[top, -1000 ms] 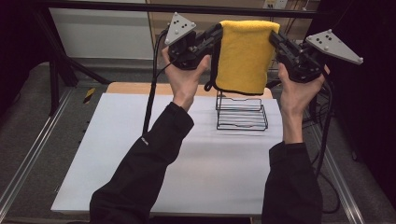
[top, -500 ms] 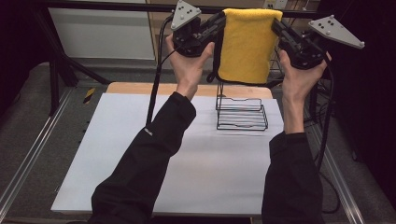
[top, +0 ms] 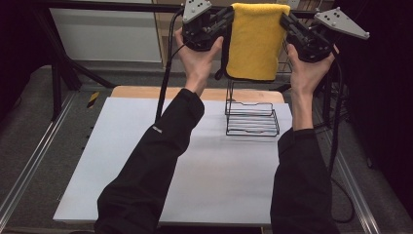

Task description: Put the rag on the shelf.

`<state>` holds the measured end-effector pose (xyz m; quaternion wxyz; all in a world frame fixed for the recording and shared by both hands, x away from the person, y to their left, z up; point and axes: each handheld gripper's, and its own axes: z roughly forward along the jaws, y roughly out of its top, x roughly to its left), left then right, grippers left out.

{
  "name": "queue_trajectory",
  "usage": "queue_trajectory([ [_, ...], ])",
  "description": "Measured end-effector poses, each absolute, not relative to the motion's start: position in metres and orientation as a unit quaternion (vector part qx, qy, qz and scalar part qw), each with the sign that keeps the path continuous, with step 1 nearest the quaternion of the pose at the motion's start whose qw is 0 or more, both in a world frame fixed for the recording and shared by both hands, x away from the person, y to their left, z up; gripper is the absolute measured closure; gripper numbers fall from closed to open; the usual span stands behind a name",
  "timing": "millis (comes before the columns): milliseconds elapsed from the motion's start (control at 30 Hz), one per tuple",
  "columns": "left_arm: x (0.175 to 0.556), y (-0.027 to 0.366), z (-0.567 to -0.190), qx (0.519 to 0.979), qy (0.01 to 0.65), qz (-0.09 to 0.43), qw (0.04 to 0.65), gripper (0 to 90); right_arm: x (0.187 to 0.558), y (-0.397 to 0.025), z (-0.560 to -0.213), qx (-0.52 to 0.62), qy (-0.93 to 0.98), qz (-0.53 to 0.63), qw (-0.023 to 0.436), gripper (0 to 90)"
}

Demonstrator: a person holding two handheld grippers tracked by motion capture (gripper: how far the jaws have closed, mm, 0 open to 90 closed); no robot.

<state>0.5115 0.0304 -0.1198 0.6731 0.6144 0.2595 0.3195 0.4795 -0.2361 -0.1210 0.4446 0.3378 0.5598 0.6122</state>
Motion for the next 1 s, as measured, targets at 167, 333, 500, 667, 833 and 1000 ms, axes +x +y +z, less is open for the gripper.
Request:
queue_trajectory([
  [167,0.519,0.030,-0.122,0.618,0.262,0.323,0.667,78.6,0.490,-0.237,-0.123,0.339,0.563,0.611,0.441,84.4],
  [333,0.526,0.030,-0.128,0.624,0.260,0.331,0.658,78.6,0.499,-0.237,-0.129,0.342,0.570,0.605,0.439,84.4],
  [500,0.530,0.030,-0.139,0.633,0.261,0.328,0.650,78.6,0.504,-0.238,-0.138,0.346,0.578,0.601,0.430,84.4],
  [667,0.532,0.030,-0.152,0.639,0.263,0.318,0.649,78.6,0.505,-0.240,-0.150,0.348,0.587,0.594,0.425,84.4],
  [833,0.530,0.023,-0.161,0.646,0.258,0.307,0.649,78.5,0.502,-0.247,-0.159,0.352,0.592,0.589,0.424,84.4],
  [1000,0.529,0.011,-0.167,0.654,0.253,0.299,0.647,78.5,0.500,-0.258,-0.166,0.360,0.592,0.583,0.425,84.4],
])
